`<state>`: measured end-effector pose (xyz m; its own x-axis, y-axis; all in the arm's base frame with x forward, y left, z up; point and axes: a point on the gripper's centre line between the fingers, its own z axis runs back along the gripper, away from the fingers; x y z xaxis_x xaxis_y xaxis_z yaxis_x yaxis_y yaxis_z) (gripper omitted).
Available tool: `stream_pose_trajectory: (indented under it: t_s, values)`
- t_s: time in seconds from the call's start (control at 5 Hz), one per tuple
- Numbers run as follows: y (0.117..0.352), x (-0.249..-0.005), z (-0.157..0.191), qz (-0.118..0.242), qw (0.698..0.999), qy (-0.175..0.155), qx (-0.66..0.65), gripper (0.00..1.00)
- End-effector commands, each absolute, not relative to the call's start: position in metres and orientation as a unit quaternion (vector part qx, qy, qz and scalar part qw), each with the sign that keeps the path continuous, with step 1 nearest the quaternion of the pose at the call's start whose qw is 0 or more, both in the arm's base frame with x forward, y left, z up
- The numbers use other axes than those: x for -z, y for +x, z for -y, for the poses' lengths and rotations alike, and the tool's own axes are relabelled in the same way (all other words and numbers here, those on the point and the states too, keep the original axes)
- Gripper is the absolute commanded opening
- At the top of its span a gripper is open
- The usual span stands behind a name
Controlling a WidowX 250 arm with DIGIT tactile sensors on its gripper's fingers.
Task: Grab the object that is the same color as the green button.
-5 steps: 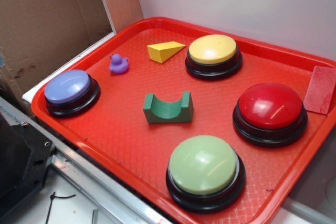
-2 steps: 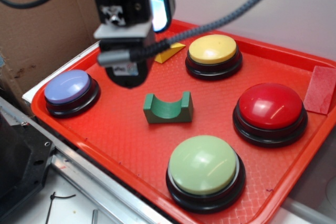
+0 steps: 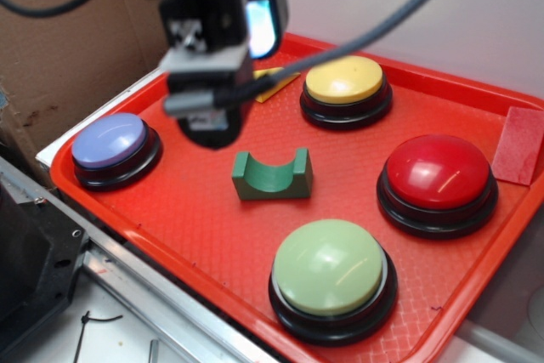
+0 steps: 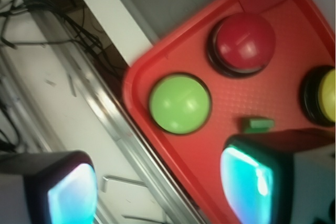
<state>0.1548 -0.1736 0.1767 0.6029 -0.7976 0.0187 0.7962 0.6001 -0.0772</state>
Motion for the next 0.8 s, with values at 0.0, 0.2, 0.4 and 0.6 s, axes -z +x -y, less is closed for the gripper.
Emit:
stream_pose_trajectory:
  t_s: [0.0, 0.2, 0.4, 0.6]
  values:
    - [0.17, -0.174, 0.074, 0.017, 0.899, 0.015, 0.437, 1.0]
    - [0.179, -0.15, 0.025, -0.001, 0.919, 0.007, 0.395, 1.0]
    - [0.194, -0.139, 0.016, -0.003, 0.932, 0.017, 0.362, 1.0]
    - [0.217, -0.133, 0.021, 0.003, 0.936, 0.004, 0.353, 1.0]
